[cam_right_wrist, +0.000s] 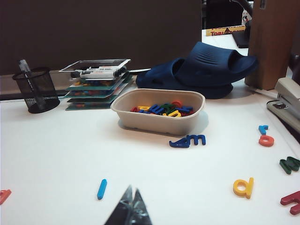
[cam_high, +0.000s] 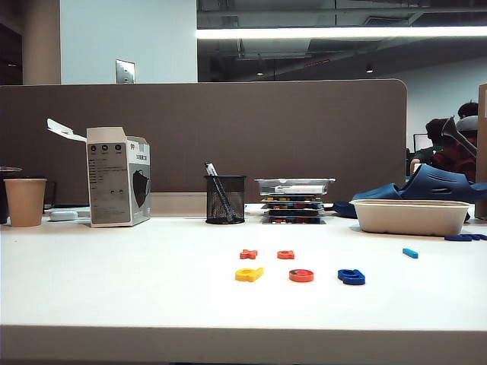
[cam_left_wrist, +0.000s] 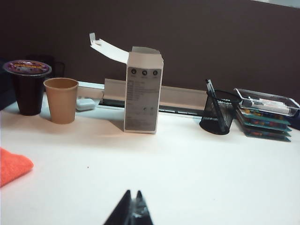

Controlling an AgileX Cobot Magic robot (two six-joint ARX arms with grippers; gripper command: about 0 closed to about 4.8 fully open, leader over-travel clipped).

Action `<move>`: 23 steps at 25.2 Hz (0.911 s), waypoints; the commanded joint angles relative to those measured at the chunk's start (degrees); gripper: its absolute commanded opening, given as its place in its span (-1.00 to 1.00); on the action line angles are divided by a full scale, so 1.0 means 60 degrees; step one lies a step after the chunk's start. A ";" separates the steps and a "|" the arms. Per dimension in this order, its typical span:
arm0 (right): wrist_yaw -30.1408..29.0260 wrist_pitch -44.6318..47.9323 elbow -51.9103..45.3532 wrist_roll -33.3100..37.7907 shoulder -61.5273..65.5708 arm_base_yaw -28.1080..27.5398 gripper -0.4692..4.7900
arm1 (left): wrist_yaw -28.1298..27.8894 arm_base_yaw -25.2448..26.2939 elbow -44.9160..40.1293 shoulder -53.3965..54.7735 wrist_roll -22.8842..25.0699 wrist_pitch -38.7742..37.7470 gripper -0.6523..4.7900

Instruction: Select the appropriate letters from the row of letter magnets placed on the table to arrange into the word "dog".

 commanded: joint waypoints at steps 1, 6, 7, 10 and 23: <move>-0.0015 0.0404 -0.0219 -0.0240 -0.0066 0.0015 -0.84 | 0.0069 -0.0011 -0.0310 -0.0007 0.0033 0.0532 -0.78; -0.0011 0.0332 -0.0324 -0.0244 -0.0066 0.0015 -0.84 | 0.0062 -0.0015 -0.0739 0.0000 0.0033 0.0867 -0.78; 0.0000 0.0390 -0.0324 -0.0248 -0.0066 0.0011 -0.84 | 0.0062 -0.0015 -0.0739 -0.0004 0.0029 0.0863 -0.78; -0.0004 0.0408 -0.0321 -0.0237 -0.0066 0.0007 -0.82 | 0.0076 -0.0015 -0.0739 -0.0007 -0.0102 0.0951 -0.78; -0.0007 0.0339 -0.0321 -0.0237 -0.0066 0.0004 -0.82 | 0.0069 -0.0033 -0.0739 -0.0007 -0.0109 0.0878 -0.78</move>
